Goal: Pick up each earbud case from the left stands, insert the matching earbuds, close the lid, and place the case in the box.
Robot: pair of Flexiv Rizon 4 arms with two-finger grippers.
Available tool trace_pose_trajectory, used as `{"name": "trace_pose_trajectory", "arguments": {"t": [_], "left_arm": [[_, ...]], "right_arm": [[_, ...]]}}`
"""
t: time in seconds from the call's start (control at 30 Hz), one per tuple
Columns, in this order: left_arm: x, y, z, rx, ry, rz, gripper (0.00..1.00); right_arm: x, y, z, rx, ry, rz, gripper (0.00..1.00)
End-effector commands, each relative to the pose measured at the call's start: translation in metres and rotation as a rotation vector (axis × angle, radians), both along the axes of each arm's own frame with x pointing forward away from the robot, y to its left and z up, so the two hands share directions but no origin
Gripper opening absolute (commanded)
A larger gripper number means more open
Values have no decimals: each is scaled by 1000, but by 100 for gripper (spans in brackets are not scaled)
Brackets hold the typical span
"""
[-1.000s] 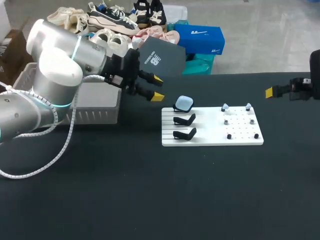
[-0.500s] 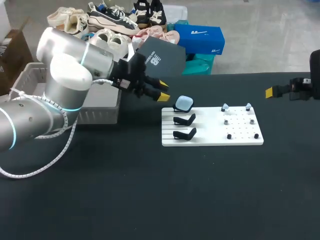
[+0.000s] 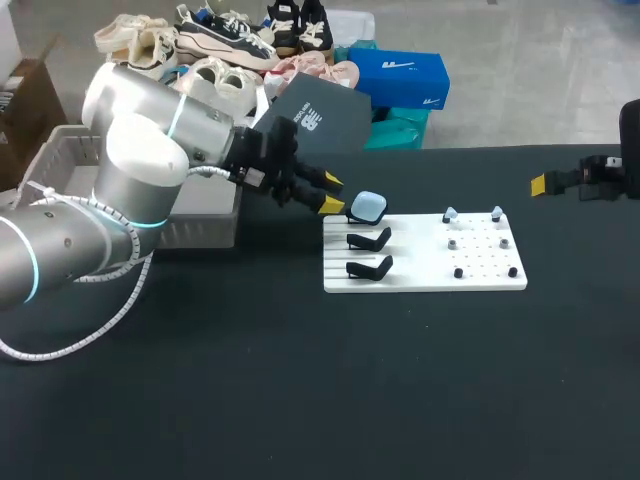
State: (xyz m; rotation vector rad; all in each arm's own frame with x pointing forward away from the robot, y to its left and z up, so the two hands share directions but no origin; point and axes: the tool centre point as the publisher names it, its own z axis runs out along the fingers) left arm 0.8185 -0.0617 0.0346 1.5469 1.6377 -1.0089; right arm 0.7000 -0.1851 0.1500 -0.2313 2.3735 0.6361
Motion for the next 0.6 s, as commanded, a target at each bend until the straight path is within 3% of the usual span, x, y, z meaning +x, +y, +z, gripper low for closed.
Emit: {"name": "trace_pose_trajectory", "arguments": {"t": [0.03, 0.6], "left_arm": [[-2, -4, -4, -5, 1, 9, 53], [-10, -20, -7, -23, 9, -15, 47]], "right_arm": [[0, 0, 0, 0, 0, 0, 100], [0, 0, 0, 0, 0, 0, 100]]}}
